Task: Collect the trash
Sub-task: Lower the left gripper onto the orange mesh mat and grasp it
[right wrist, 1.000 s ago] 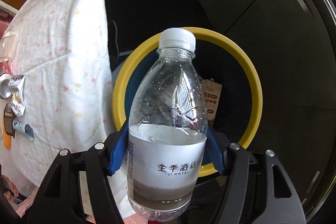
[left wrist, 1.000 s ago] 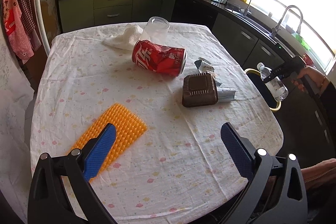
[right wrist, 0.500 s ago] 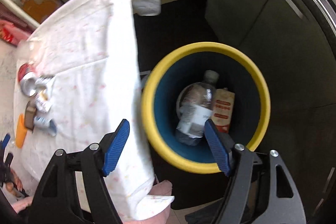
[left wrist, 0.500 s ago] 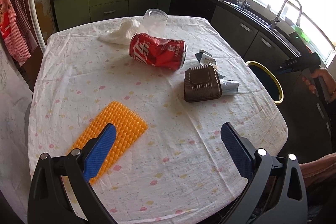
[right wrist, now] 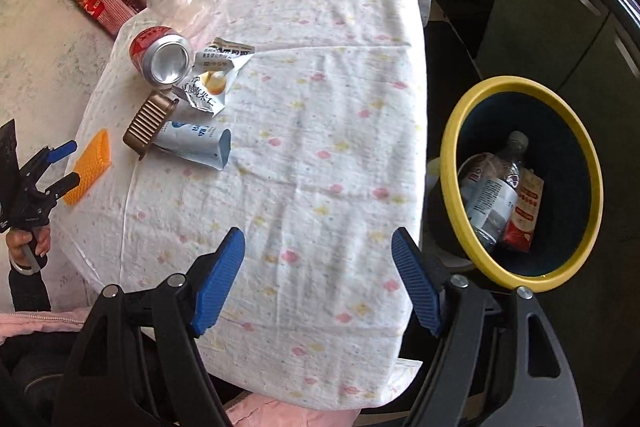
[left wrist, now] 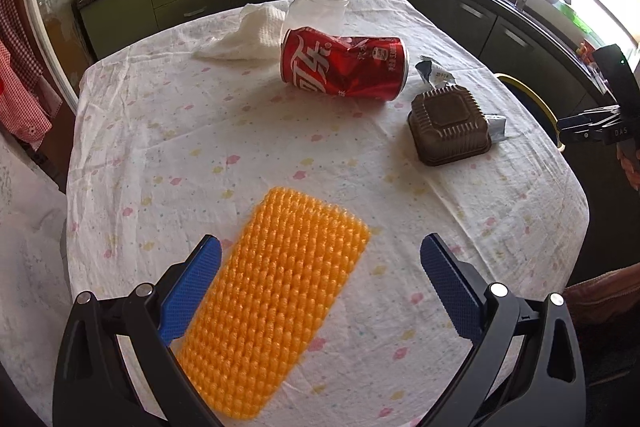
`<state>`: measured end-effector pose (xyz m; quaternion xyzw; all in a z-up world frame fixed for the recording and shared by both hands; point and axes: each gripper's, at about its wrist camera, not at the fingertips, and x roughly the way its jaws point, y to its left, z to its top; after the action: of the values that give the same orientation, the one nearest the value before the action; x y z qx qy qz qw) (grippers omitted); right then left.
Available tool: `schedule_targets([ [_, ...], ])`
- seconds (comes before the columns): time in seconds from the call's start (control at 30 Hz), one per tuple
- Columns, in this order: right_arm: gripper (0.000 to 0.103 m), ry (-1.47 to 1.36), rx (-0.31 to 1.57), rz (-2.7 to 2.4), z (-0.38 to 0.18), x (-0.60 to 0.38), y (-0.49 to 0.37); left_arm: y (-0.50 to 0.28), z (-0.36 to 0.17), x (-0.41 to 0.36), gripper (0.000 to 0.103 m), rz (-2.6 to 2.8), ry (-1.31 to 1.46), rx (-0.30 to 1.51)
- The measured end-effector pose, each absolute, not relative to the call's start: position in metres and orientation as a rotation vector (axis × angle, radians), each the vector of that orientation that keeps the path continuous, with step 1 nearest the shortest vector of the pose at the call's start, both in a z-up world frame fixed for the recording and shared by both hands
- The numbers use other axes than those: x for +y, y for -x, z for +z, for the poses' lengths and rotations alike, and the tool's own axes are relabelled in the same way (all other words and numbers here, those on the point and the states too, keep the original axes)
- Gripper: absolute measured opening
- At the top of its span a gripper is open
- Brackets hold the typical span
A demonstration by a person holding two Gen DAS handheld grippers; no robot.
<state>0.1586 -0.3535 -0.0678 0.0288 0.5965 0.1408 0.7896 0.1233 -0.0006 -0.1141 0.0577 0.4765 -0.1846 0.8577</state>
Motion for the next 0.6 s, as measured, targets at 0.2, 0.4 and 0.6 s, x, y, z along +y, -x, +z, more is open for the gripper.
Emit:
schedule_targets([
  [0.2, 0.072, -0.059, 1.292, 0.319, -0.073, -0.343, -0.163, -0.131, -0.134, 0.008, 0.098, -0.448, -0.163, 1.063],
  [0.4, 0.073, -0.052, 1.294, 0.343, -0.075, -0.329, -0.164, -0.13, -0.141, 0.006, 0.098, -0.46, -0.23, 1.082],
  [0.6, 0.074, -0.04, 1.298, 0.362, -0.077, -0.316, -0.162, -0.122, -0.142, 0.002, 0.098, -0.46, -0.269, 1.071],
])
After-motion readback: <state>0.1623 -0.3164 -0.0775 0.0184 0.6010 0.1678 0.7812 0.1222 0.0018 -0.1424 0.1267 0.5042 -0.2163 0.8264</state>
